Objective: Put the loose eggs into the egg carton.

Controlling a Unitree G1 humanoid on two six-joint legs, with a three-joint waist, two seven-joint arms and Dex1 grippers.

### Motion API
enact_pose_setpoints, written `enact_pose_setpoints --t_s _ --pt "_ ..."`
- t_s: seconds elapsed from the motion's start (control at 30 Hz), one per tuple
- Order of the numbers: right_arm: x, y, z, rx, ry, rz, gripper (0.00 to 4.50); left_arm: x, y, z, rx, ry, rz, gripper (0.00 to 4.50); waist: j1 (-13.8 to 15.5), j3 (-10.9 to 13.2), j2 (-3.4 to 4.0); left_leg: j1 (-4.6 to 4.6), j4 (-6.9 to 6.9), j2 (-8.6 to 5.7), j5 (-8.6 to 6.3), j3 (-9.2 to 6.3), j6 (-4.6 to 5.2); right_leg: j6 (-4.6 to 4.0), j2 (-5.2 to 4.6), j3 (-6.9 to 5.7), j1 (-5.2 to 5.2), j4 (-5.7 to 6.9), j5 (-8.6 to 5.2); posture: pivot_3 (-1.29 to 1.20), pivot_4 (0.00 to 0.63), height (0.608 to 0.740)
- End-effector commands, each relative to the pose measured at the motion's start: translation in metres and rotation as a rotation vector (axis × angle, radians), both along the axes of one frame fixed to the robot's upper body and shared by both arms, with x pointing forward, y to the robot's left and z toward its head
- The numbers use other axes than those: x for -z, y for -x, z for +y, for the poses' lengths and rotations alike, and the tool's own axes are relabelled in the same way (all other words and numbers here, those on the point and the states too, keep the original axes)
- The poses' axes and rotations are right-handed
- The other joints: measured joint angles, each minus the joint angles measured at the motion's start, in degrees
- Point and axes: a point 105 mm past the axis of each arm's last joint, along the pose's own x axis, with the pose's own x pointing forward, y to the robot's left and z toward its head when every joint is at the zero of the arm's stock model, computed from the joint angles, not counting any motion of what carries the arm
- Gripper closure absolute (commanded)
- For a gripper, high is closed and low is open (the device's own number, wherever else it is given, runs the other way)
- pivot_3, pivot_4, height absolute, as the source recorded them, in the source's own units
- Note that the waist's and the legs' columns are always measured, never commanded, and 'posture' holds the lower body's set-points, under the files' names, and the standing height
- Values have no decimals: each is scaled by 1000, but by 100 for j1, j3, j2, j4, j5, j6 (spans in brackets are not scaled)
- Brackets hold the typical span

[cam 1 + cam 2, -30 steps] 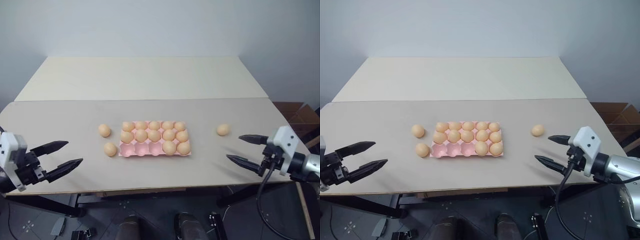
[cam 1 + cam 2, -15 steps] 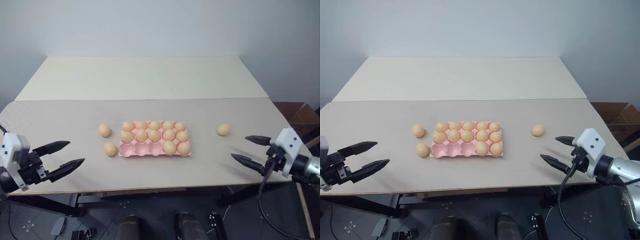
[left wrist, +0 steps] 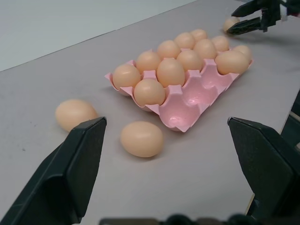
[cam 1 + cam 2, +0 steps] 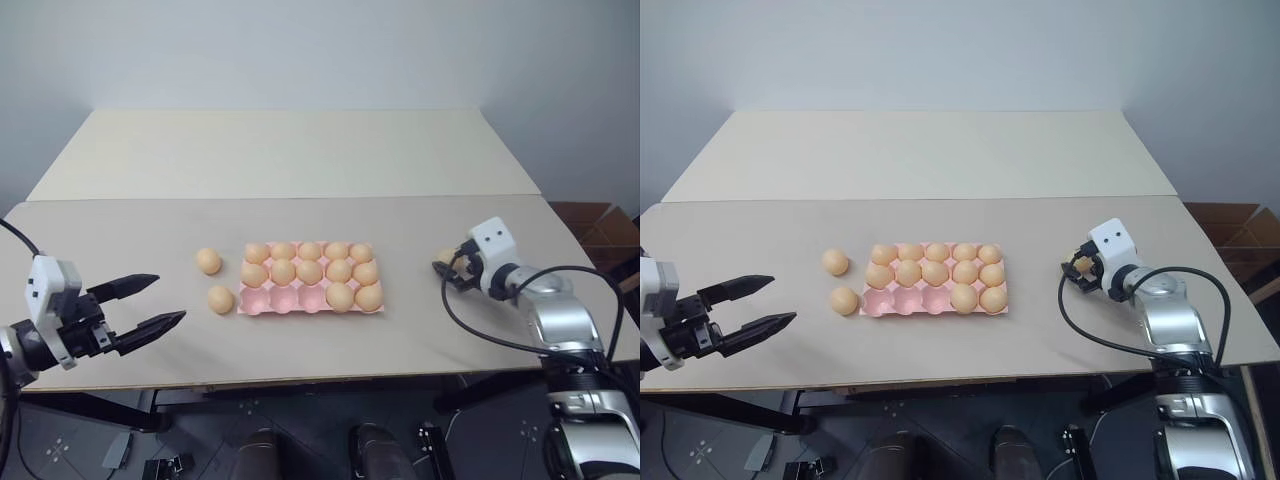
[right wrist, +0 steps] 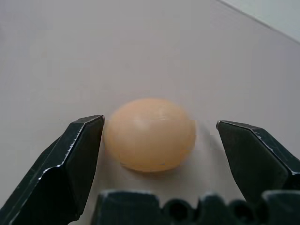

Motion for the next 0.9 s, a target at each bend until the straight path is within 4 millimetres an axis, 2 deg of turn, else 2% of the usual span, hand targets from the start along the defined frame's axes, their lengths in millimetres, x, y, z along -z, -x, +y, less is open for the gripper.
enact_pose_setpoints --t_s 0.03,0.13,0.23,0.27,0.37,0.43,0.5,0.67,0.77,0.9 --pt "-7 -11 -1 29 1 -39 17 -8 1 -2 13 -17 -34 0 -10 0 0 1 0 0 0 0 0 0 0 0 1 0 0 0 150 740" --pt "-8 -14 1 31 -12 -45 593 -9 1 -2 11 -20 -38 0 -7 0 0 5 0 1 0 0 0 1 0 -1 4 2 1 0 150 740" --pt "-14 -12 5 15 -22 -68 1666 -10 1 -1 8 -25 -41 0 -13 0 1 7 0 1 0 -1 0 1 0 0 4 6 1 0 150 740" --pt "-17 -11 7 9 -21 -82 1844 -10 2 -1 7 -26 -42 0 -14 0 1 8 0 1 0 -1 0 1 1 0 5 5 1 0 150 740" --pt "-32 -4 22 -50 -3 -136 1848 -10 2 -2 8 -27 -43 0 -15 0 1 7 0 2 1 -1 0 1 2 0 4 7 1 0 150 740" --pt "-47 3 44 -114 -11 -179 1848 -10 3 -3 10 -27 -43 0 -17 0 1 6 0 4 0 -1 0 2 2 0 1 8 1 0 150 740" --pt "-60 15 81 -228 -38 -214 1848 -9 2 -5 16 -26 -42 0 -51 0 2 6 0 8 0 -1 -1 2 5 0 0 10 1 0 150 740" --pt "-70 50 168 -497 -115 -220 1848 -8 0 -9 31 -22 -37 0 -87 0 2 16 0 19 0 -6 -1 -3 18 -2 1 23 -1 0 150 740" --pt "-59 65 198 -601 -116 -173 1848 -8 -1 -9 29 -25 -41 0 -55 0 2 15 0 19 2 -9 -3 -8 17 -5 0 26 -2 0 150 740" --pt "-40 80 218 -687 -92 -104 1848 -8 0 -8 22 -29 -45 0 5 -2 0 10 0 7 2 -6 -4 -10 -6 -8 1 15 -4 0 150 740"
